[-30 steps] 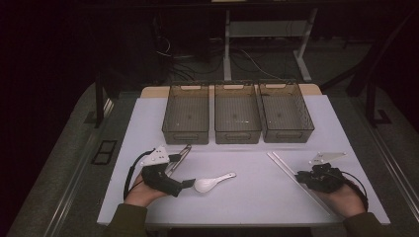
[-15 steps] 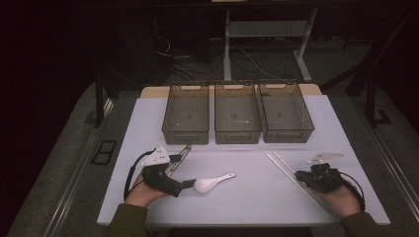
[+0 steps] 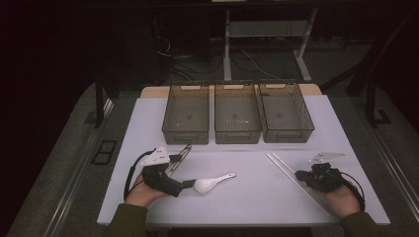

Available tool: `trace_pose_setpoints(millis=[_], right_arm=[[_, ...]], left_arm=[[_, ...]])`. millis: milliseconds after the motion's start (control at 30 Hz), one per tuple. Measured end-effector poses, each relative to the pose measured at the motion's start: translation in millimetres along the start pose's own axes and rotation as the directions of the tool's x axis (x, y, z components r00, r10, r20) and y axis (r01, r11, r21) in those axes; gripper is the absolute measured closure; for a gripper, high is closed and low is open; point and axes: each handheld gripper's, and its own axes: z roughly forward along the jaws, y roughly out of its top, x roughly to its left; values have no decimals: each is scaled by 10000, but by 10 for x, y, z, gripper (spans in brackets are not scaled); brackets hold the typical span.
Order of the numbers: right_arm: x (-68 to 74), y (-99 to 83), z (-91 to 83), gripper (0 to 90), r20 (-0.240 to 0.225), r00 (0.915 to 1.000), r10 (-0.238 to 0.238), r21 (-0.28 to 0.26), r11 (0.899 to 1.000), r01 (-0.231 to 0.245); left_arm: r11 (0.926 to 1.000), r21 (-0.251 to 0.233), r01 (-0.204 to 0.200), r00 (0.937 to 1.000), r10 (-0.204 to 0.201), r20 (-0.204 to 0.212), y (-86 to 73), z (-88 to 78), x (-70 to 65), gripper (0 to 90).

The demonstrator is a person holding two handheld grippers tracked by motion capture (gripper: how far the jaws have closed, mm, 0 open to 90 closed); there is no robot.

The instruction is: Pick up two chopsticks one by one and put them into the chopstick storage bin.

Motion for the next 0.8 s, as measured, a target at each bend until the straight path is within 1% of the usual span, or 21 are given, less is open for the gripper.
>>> trace_pose_setpoints(millis=[100,133,267,300,400,500,700,800], right_arm=[[-21,7,-15,848,-30,10000,-14,-86,10000,13],[-27,10,-30,848,-43,10000,60,-132,9999,-60],[-47,16,-89,848,-238,9997,108,-295,9995,-115],[-54,16,-102,848,-244,9997,57,-311,9995,-65],[-56,17,-135,848,-344,9993,141,-390,9991,-154],[-63,28,-175,848,-404,9991,106,-530,9985,-128],[-96,39,-244,848,-578,9982,139,-669,9976,-178],[-115,49,-272,847,-696,9975,147,-809,9965,-203]], left_arm=[[10000,11,-33,10000,33,16,1,-1,-1,4],[10000,4,-59,10000,59,34,1,-3,-1,4],[10000,32,-56,10000,56,49,1,3,-2,3],[10000,44,-48,10000,48,52,0,4,-4,3],[10000,33,-61,10000,61,70,2,3,-8,3],[10000,31,-72,9999,71,73,2,1,-6,3],[10000,-5,-83,9999,83,105,1,2,0,3],[9999,-124,-66,9999,67,102,3,6,-4,0]])
